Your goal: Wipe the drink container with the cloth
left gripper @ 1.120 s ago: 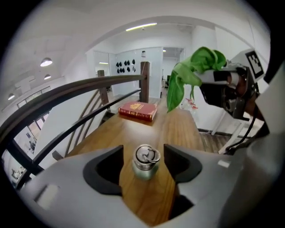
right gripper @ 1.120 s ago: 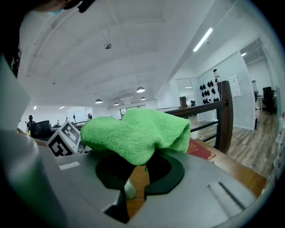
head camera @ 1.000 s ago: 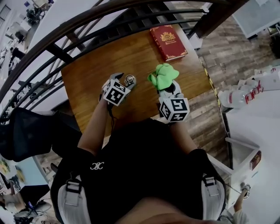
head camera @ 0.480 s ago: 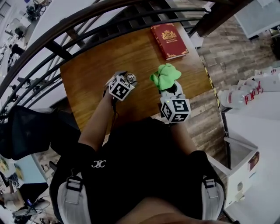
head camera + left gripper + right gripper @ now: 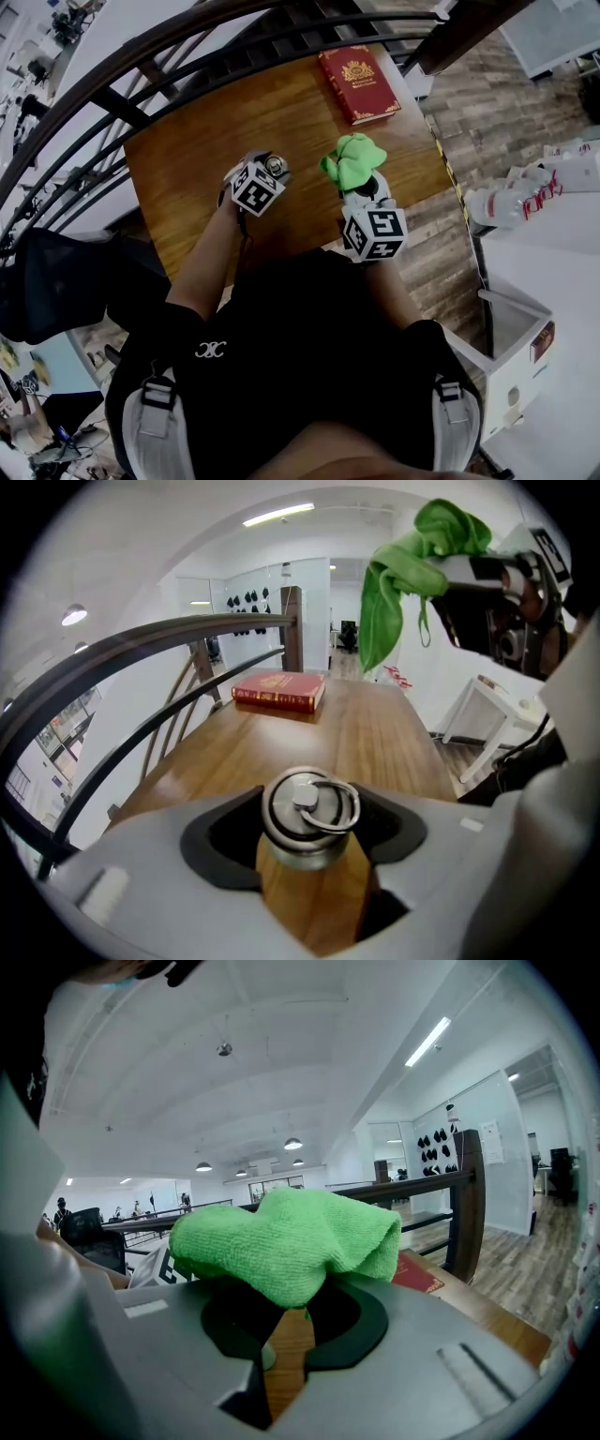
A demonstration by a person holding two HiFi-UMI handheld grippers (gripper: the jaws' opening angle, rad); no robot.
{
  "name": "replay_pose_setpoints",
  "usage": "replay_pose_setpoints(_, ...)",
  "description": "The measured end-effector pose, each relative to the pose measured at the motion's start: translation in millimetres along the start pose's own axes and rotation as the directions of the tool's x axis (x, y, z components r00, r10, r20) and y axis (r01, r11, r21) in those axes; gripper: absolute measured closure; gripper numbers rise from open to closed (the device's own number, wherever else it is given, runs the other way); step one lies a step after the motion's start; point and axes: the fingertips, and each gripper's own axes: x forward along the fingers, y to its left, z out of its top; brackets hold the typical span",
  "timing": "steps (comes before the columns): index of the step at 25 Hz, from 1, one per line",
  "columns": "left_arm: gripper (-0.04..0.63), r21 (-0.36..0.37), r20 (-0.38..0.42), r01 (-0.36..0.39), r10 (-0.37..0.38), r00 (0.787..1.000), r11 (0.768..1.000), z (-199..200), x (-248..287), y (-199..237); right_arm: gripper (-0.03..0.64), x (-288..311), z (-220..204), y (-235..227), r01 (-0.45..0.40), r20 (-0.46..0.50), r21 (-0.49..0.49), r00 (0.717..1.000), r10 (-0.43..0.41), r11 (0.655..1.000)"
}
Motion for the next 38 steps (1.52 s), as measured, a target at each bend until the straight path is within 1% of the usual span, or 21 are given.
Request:
replay_pose_setpoints(5, 0.273, 0.011, 0.038, -0.010, 0.010, 0.999, 1.000, -2, -3, -2, 0.566, 0, 1, 3, -0.010, 0.002, -0.006, 1.000, 0.010, 1.000)
replay_pose_setpoints(7, 0.273, -0.002, 0.056, -0.022, 0.022, 0.998, 1.000, -4, -6, 0, 0.566, 1, 2, 4, -0.015, 0.003, -0.008, 1.000, 0.015, 1.000)
replay_pose_setpoints(11, 0.273, -0.063, 0.108, -0.054, 0.060, 0.992, 0.997, -12, -14, 6, 0.566, 5, 3, 11, -0.040, 0.002, -0.016, 0.999, 0.040, 0.999)
replay_pose_setpoints(14, 0.273, -0.129, 0.143, -0.068, 0.086, 0.986, 0.989, -19, -21, 10, 0.566, 10, 1, 20, -0.066, -0.006, -0.024, 0.998, 0.066, 0.998)
replay_pose_setpoints(16, 0.273, -0.161, 0.173, -0.073, 0.101, 0.980, 0.984, -24, -26, 12, 0.566, 13, -1, 29, -0.087, -0.016, -0.030, 0.996, 0.087, 0.996)
replay_pose_setpoints(20, 0.273, -0.200, 0.242, -0.084, 0.132, 0.961, 0.976, -33, -34, 14, 0.566, 20, -8, 44, -0.133, -0.039, -0.041, 0.991, 0.132, 0.990)
replay_pose_setpoints(24, 0.273, -0.270, 0.295, -0.072, 0.154, 0.943, 0.960, -45, -39, 22, 0.566, 32, -14, 60, -0.197, -0.061, -0.054, 0.979, 0.194, 0.979)
replay_pose_setpoints(27, 0.273, -0.334, 0.325, -0.050, 0.165, 0.931, 0.941, -53, -41, 25, 0.566, 41, -17, 74, -0.263, -0.077, -0.062, 0.963, 0.258, 0.963)
replay_pose_setpoints(30, 0.273, -0.388, 0.349, -0.037, 0.184, 0.919, 0.921, -57, -43, 29, 0.566, 54, -20, 92, -0.345, -0.097, -0.053, 0.936, 0.339, 0.937)
replay_pose_setpoints(32, 0.273, -0.412, 0.353, -0.040, 0.199, 0.914, 0.911, -58, -45, 31, 0.566, 62, -26, 106, -0.419, -0.112, -0.015, 0.903, 0.415, 0.908)
replay_pose_setpoints(34, 0.273, -0.423, 0.356, -0.044, 0.211, 0.910, 0.905, -60, -45, 30, 0.566, 67, -35, 120, -0.493, -0.144, 0.019, 0.860, 0.490, 0.870)
replay_pose_setpoints(35, 0.273, -0.422, 0.357, -0.048, 0.215, 0.909, 0.905, -60, -46, 29, 0.566, 68, -41, 127, -0.530, -0.168, 0.028, 0.833, 0.526, 0.848)
replay_pose_setpoints(38, 0.273, -0.398, 0.355, -0.074, 0.227, 0.907, 0.914, -59, -46, 24, 0.566, 68, -59, 150, -0.636, -0.258, 0.023, 0.741, 0.620, 0.771)
